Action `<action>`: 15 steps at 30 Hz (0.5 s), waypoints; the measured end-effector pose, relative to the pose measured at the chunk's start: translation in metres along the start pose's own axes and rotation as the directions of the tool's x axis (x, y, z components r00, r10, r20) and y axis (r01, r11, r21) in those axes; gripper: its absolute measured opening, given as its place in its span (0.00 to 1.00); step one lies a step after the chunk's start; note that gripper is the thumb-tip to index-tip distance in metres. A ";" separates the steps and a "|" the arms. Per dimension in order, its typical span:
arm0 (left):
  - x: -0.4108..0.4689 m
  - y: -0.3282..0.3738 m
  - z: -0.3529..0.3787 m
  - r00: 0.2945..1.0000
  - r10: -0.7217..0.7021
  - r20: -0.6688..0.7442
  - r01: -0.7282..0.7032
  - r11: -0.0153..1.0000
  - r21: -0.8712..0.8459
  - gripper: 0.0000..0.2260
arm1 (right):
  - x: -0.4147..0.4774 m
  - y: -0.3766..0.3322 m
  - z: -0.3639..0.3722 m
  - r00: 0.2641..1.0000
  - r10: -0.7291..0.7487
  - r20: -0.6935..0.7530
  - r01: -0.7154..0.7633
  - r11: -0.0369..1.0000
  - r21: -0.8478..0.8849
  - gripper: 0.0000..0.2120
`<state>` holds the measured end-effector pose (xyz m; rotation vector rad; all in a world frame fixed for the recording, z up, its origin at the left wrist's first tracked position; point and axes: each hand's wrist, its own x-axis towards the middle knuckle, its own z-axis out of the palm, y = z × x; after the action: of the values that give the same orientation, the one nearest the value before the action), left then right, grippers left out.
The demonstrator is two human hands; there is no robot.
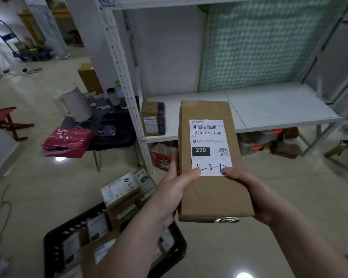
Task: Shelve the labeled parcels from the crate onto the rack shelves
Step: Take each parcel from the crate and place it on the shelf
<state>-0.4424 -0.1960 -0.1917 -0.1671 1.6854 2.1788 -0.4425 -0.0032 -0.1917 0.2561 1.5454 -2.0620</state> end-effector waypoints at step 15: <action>0.059 -0.025 0.058 0.973 0.007 -0.230 -0.019 0.999 -0.047 0.26 | 0.057 -0.026 -0.089 0.973 0.164 0.163 -0.142 0.980 -0.139 0.28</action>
<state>-0.4797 -0.1221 -0.2174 -0.4379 1.7566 2.2856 -0.5189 0.0673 -0.2251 0.1392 1.4945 -1.8091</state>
